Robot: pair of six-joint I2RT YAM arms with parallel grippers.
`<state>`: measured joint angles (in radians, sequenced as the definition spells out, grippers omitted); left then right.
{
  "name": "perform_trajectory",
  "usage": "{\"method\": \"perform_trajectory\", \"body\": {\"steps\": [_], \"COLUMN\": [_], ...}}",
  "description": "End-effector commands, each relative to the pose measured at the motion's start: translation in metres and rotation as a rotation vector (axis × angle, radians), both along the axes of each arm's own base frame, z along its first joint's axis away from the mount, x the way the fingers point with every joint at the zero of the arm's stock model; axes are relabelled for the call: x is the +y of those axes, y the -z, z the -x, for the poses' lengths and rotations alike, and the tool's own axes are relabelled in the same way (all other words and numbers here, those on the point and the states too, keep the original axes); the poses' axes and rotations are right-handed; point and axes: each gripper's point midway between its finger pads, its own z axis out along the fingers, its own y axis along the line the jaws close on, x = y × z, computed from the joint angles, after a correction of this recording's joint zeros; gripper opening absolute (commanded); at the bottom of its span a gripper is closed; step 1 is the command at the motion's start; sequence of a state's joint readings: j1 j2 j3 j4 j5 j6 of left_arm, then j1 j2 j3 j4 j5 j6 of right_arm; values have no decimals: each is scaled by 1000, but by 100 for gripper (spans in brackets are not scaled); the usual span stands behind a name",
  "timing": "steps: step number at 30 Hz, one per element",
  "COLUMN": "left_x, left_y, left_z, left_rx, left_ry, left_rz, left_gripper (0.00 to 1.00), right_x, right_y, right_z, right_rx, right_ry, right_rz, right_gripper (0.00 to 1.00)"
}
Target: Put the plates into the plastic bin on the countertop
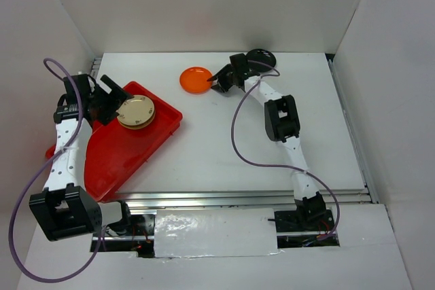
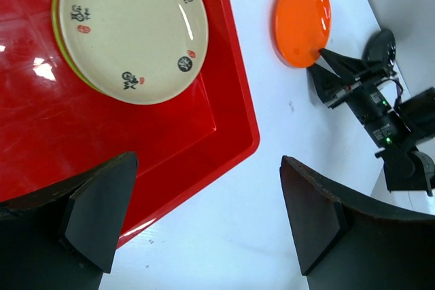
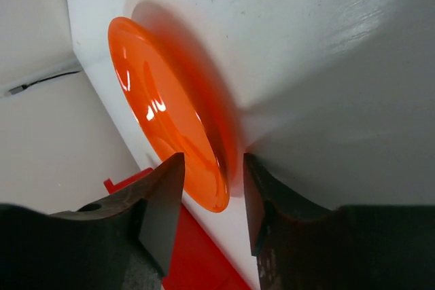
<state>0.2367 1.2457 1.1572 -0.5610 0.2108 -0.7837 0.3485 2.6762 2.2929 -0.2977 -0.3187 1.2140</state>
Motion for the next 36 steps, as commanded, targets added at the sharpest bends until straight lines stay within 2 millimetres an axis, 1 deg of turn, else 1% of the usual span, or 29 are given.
{"method": "perform_trajectory", "body": {"steps": [1, 3, 6, 8, 9, 11, 12, 14, 15, 16, 17, 18, 19, 20, 21, 22, 23, 24, 25, 26, 27, 29, 30, 31, 32, 33, 34, 36], "left_x": [-12, -13, -15, -15, -17, -16, -16, -16, -17, -23, -30, -34, -43, -60, -68, -77, -98, -105, -110, -116, -116, -116, -118, -120, -120, -119, -118, -117], "left_y": [-13, -10, -6, -2, 1, 4, 4, 1, -1, -6, -11, -17, -21, -26, -30, -38, -38, -46, -43, -35, -32, -26, -27, -27, -28, -27, -28, -26], "left_z": [-6, -7, -8, -10, -10, -11, -11, -10, -11, -10, -11, -15, -16, -16, -18, -22, -18, -23, -21, -21, -22, -23, -22, -22, -23, -23, -23, -24], "left_rx": [-72, -72, -70, -65, -60, -55, -58, -74, -94, -119, -144, -186, -210, -233, -246, -289, -298, -356, -345, -319, -312, -304, -306, -306, -304, -299, -294, -285], "left_ry": [85, 102, 119, 122, 134, 140, 144, 157, 171, 213, 250, 280, 321, 394, 428, 472, 559, 608, 631, 658, 660, 657, 669, 677, 675, 678, 673, 660], "left_rz": [-3, -7, -3, 7, 18, 26, 28, 31, 28, 43, 49, 54, 70, 107, 121, 129, 214, 240, 283, 325, 330, 343, 355, 359, 352, 334, 326, 316], "left_gripper": [99, 99, 99, 99, 99, 99, 99, 99, 99, 99, 99, 99, 99, 99, 99, 99, 99, 99, 99, 99, 99, 99, 99, 99, 99, 99, 99, 97], "right_x": [7, 8, 9, 10, 11, 10, 7, 2, -9, -19, -24, -32, -38, -44, -48, -44, -45, -38, -34, -17, -10, 4, 15, 22, 33, 38, 41, 52], "right_y": [5, 6, 4, 5, 5, 4, 9, 4, 3, -13, -27, -49, -69, -111, -113, -119, -137, -147, -153, -178, -178, -188, -187, -189, -190, -196, -195, -200], "right_z": [-3, -3, -4, -4, -3, -3, 3, 4, 23, 20, 26, 51, 57, 67, 79, 95, 112, 122, 133, 152, 162, 181, 195, 200, 212, 214, 219, 229], "right_rx": [34, 31, 20, 19, 16, 8, 21, -19, -11, -96, -143, -187, -240, -325, -337, -345, -397, -420, -436, -503, -537, -562, -544, -549, -550, -574, -570, -579], "right_ry": [46, 58, 65, 67, 63, 66, 67, 94, 105, 166, 189, 189, 199, 204, 193, 161, 110, 69, 24, -73, -124, -229, -321, -357, -417, -428, -440, -485], "right_rz": [9, 20, 35, 42, 46, 47, 59, 73, 114, 143, 152, 182, 197, 235, 271, 301, 315, 302, 292, 206, 151, 65, 24, 11, -12, -26, -33, -55], "right_gripper": [45, 41, 35, 27, 13, 1, 0, 0, 0, 0, 0, 0, 0, 0, 0, 0, 0, 0, 0, 0, 0, 0, 0, 0, 0, 0, 0, 0]}}
